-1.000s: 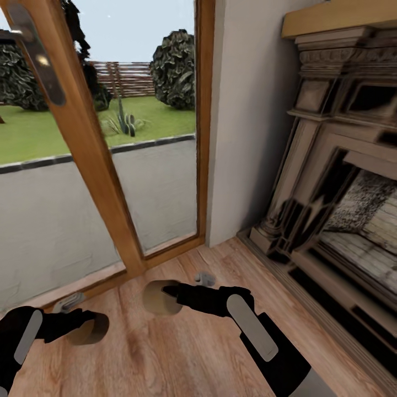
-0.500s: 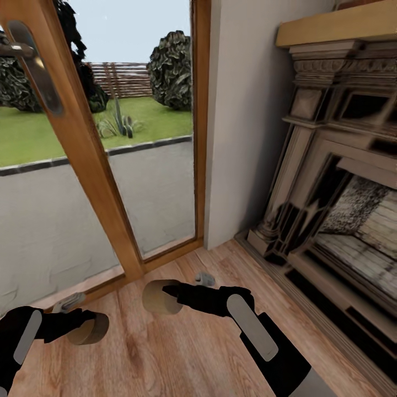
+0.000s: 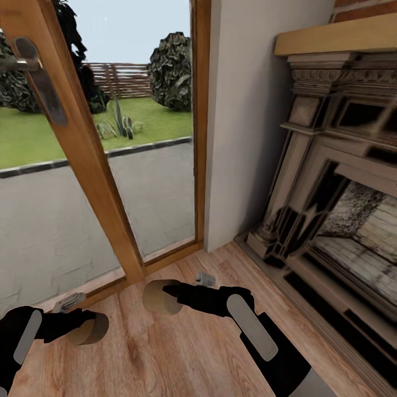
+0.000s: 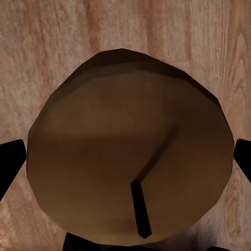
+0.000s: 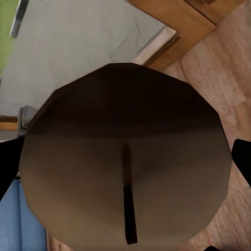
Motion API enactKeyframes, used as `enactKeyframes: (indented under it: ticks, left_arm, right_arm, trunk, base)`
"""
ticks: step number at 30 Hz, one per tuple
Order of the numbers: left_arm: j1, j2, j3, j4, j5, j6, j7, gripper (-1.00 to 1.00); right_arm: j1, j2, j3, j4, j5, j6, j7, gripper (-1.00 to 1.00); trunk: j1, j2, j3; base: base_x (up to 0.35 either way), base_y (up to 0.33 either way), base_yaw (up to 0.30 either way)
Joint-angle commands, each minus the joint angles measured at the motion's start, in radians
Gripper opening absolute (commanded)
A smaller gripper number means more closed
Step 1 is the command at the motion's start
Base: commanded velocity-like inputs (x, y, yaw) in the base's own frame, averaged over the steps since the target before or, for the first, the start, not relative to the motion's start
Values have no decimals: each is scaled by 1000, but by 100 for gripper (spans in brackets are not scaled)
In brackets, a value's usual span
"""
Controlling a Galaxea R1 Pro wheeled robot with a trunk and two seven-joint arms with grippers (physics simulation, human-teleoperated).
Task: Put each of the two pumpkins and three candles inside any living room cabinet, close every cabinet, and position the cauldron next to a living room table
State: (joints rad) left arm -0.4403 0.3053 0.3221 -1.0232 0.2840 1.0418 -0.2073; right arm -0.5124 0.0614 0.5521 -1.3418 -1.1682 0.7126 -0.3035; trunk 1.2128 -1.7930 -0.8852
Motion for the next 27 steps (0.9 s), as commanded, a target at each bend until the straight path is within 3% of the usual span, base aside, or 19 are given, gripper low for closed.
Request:
enactKeyframes:
  ticks: [1,4,6,7,8,10,11,13,18,21,24,27]
  left_arm:
    - [0,0,0,0,-1,0,0,-100]
    - [0,-1,0,0,-4,0,0,-100]
    - [0,-2,-1,0,-8,0,0,-100]
    - [0,-3,-5,0,-10,0,1,-100]
    - [0,-3,-6,0,-11,0,2,-100]
    - [0,-5,-10,0,-13,0,4,-100]
    - [0,-6,-13,0,-14,0,6,-100]
    - [0,-9,-17,0,-19,0,8,-100]
    - [5,-12,-26,-2,-32,1,9,-100]
    - [11,-12,-77,-3,-45,1,9,-100]
    - [14,-11,-118,-3,-56,0,9,-100]
    - [15,-8,-130,-3,-58,0,8,-100]
  right_arm:
    - [0,0,1,0,1,-1,-4,-100]
    - [0,5,4,0,4,-2,-33,-100]
    - [0,24,4,-2,19,2,-126,-100]
    - [0,52,5,-6,33,6,-255,-100]
    - [0,63,5,-7,37,8,-309,-100]
    - [0,113,14,-9,47,13,-548,-100]
    - [0,113,37,-7,47,16,-720,-100]
    - [0,113,77,-29,43,15,-899,-100]
    - [24,113,116,-138,38,26,-1084,-100]
    - [94,113,129,-175,39,33,-1203,-100]
    - [144,113,139,-196,38,31,-1255,-100]
    - [165,113,143,-205,38,27,-1267,-100]
  trunk:
    - [-4,7,3]
    - [-15,28,13]
    - [-23,42,19]
    - [-27,49,22]
    - [-31,56,25]
    - [-38,70,31]
    - [-42,77,35]
    - [-50,91,41]
    - [-69,126,56]
    - [-81,147,66]
    - [-88,161,72]
    - [-88,161,72]
  base:
    - [0,0,0]
    - [0,0,0]
    - [0,0,0]
    - [0,0,0]
    - [0,0,0]
    - [0,0,0]
    - [0,0,0]
    - [0,0,0]
    - [0,0,0]
    - [0,0,0]
    - [0,0,0]
    - [0,0,-3]
